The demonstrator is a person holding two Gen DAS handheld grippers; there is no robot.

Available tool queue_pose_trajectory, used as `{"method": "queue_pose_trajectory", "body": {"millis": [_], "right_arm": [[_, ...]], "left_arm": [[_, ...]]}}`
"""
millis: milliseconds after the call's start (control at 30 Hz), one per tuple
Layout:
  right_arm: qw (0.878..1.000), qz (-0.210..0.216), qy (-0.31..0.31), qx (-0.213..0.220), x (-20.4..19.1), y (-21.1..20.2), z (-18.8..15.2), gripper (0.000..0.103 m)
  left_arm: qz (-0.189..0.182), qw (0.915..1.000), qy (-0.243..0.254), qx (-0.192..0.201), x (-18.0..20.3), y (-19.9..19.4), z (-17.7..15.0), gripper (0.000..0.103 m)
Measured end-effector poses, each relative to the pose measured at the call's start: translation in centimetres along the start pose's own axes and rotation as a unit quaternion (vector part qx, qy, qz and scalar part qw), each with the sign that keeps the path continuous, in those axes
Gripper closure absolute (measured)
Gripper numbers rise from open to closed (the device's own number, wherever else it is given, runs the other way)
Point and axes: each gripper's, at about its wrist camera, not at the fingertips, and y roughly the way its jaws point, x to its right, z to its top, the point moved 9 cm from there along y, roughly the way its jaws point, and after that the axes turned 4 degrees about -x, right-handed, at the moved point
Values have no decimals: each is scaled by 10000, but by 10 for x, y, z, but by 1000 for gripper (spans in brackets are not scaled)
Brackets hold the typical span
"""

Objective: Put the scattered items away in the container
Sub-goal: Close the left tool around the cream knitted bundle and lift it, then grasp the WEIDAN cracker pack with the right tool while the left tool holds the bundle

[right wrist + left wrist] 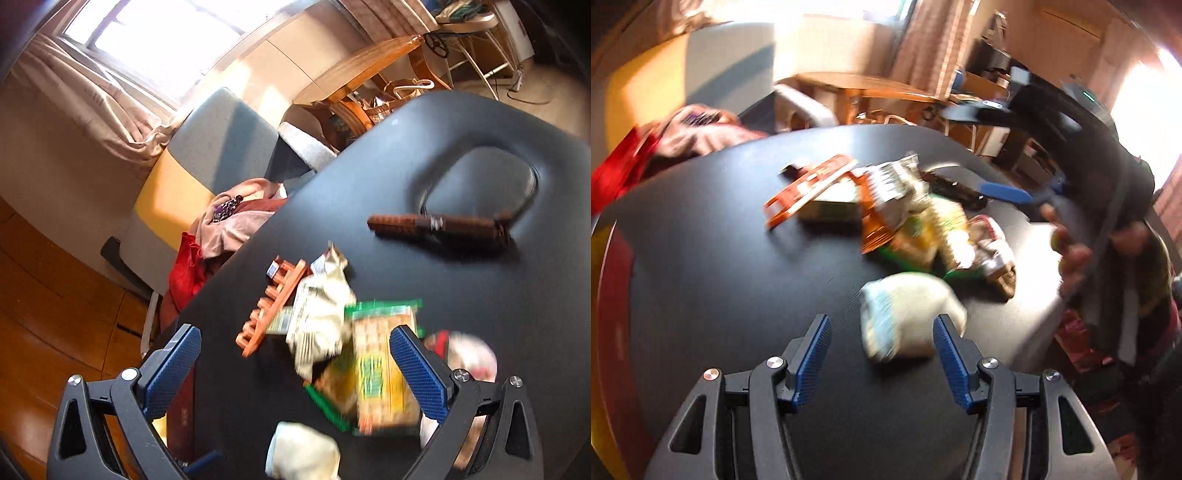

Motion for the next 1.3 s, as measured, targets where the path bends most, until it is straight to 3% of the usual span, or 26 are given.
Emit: {"method": "queue_pose_trajectory", "body": {"millis": [133, 300, 467, 733, 900, 967, 1067, 1200, 1300], "right_arm": [[9989, -16, 27, -459, 13, 31, 17, 0], [9932, 0, -127, -1154, 27, 60, 11, 0], [9802, 751, -323, -1802, 6, 61, -15, 0], [9744, 1014, -511, -1943, -13, 46, -74, 0], [9776, 1204, -574, -1629, -24, 14, -96, 0], [9828, 1010, -619, -1419, -18, -3, -103, 0], [9892, 250, -971, -1066, -5, -20, -112, 0], [9804, -575, -1659, -899, 0, -34, -136, 0], [9712, -860, -2041, -875, -5, -36, -154, 10]], "left_arm": [[-97, 9995, 294, -103, 20, 22, 18, 45], [-130, 9983, 363, -433, 19, 53, 19, 44], [-214, 9980, 369, -462, 11, 53, 12, 40], [-113, 9989, 88, -436, -24, 34, -13, 38], [47, 9992, -147, -363, -46, 13, -31, 38], [107, 9990, -284, -339, -56, 5, -37, 38], [230, 9989, -360, -207, -66, -8, -43, 39], [184, 9987, -476, -35, -70, -21, -52, 40], [127, 9985, -523, 89, -69, -29, -56, 40]]}}
